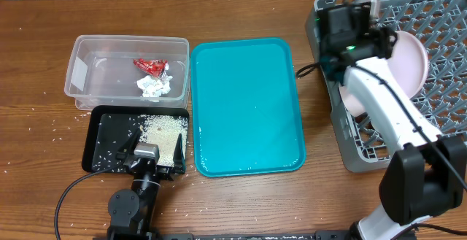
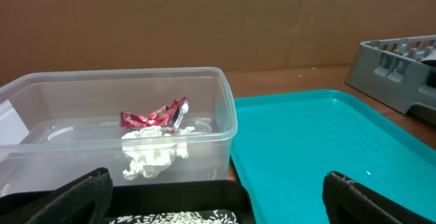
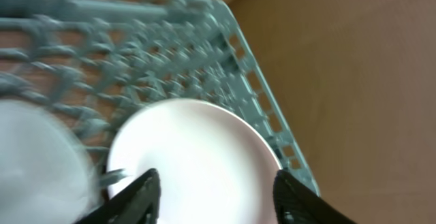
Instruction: Sort waste into correct bins and load items into the dishwasher
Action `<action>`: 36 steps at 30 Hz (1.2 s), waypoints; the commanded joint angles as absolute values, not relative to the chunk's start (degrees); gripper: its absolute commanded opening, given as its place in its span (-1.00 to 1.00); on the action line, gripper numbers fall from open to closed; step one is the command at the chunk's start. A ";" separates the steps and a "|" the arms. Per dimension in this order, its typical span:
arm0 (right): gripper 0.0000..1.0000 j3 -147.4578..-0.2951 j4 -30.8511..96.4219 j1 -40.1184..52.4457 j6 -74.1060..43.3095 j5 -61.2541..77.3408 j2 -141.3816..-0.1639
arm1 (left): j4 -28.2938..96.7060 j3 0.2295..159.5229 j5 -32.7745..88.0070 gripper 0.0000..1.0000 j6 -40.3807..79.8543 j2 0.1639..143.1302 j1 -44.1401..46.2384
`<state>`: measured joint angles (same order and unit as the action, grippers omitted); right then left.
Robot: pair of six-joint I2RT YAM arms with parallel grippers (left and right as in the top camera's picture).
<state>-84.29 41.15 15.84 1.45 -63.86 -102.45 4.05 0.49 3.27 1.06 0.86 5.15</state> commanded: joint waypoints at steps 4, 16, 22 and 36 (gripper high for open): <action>0.47 -84.42 43.79 26.39 -2.48 -62.89 -92.55 | 4.12 0.27 3.90 1.00 0.16 0.25 4.78; 1.00 -84.42 56.95 36.32 -18.31 -12.23 -71.29 | 4.12 0.27 3.88 1.00 0.16 0.25 4.78; 1.00 -84.40 57.45 36.32 -18.28 5.89 -66.41 | 4.12 0.27 3.90 1.00 0.16 0.25 4.78; 1.00 -84.44 63.99 27.79 -10.11 6.94 -57.30 | 4.12 0.27 3.90 1.00 0.16 0.25 4.78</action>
<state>-84.18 65.25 30.52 -14.52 6.09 -63.13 4.05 0.49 3.27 1.06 0.86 5.15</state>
